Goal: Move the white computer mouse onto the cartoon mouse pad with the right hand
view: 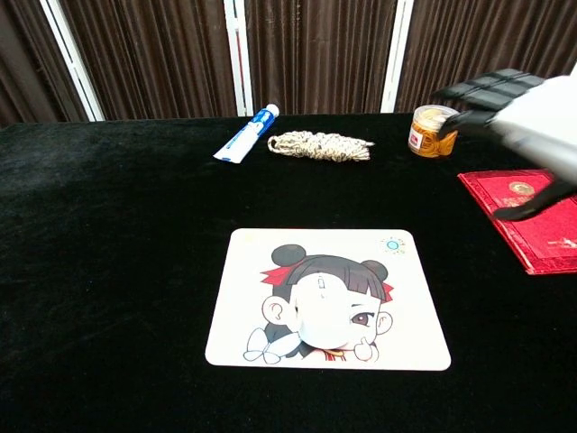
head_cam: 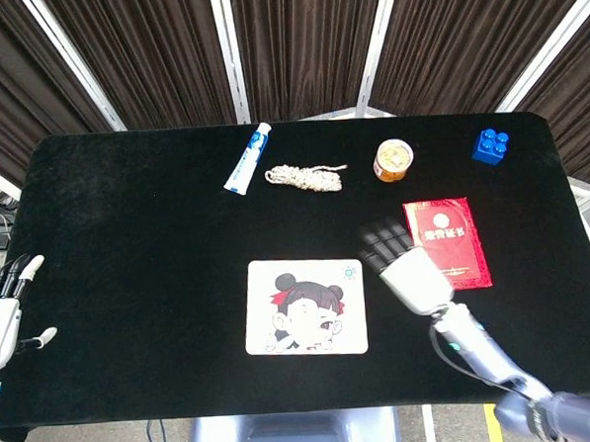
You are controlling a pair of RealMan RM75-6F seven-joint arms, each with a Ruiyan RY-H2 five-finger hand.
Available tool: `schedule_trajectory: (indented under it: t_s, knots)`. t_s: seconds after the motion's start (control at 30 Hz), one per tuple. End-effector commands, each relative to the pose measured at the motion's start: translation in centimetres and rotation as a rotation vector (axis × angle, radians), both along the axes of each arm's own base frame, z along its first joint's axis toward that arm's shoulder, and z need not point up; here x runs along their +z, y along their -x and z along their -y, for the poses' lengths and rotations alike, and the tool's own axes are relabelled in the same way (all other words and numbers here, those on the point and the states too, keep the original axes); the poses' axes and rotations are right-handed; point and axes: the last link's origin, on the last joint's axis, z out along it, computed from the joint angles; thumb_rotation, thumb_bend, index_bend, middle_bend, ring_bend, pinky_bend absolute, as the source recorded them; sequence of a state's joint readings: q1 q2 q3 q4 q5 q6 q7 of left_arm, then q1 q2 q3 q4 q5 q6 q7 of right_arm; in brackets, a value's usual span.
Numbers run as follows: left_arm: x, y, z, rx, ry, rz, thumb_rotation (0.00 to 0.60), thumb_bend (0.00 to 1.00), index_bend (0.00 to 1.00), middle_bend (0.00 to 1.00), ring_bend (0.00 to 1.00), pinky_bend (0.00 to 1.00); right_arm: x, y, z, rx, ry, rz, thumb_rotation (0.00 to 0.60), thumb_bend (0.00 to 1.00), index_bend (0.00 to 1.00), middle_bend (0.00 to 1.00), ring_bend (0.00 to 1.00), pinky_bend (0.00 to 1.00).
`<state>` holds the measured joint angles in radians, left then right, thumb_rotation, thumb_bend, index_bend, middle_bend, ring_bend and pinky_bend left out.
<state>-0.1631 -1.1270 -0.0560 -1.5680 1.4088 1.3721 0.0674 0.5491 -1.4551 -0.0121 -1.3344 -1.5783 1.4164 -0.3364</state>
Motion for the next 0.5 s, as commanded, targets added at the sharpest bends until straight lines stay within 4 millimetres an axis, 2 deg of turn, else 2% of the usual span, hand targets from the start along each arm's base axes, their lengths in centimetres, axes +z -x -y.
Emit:
schedule_trajectory:
  t_s: [0.03, 0.13, 0.27, 0.5]
  knots:
    - [0.0, 0.0, 0.0, -0.003, -0.001, 0.001, 0.6, 0.13, 0.0, 0.0, 0.0, 0.0, 4.4, 2.3, -1.8, -0.182, 0.069, 0.171, 0.6, 0.03, 0.21, 0.0, 0.0, 0.0]
    - [0.1, -0.1, 0.0, -0.009, -0.011, 0.006, 0.6, 0.13, 0.0, 0.0, 0.0, 0.0, 5.9, 3.6, -3.5, -0.284, 0.097, 0.274, 0.6, 0.03, 0.2, 0.0, 0.0, 0.0]
    - [0.1, -0.1, 0.1, -0.022, -0.024, 0.016, 0.6, 0.13, 0.0, 0.0, 0.0, 0.0, 7.7, 5.6, -6.0, -0.376, 0.135, 0.312, 0.6, 0.02, 0.16, 0.0, 0.0, 0.0]
    - [0.2, 0.1, 0.0, -0.034, -0.033, -0.007, 0.6, 0.13, 0.0, 0.0, 0.0, 0.0, 8.1, 8.0, -8.3, -0.509, 0.13, 0.335, 0.6, 0.02, 0.05, 0.0, 0.0, 0.0]
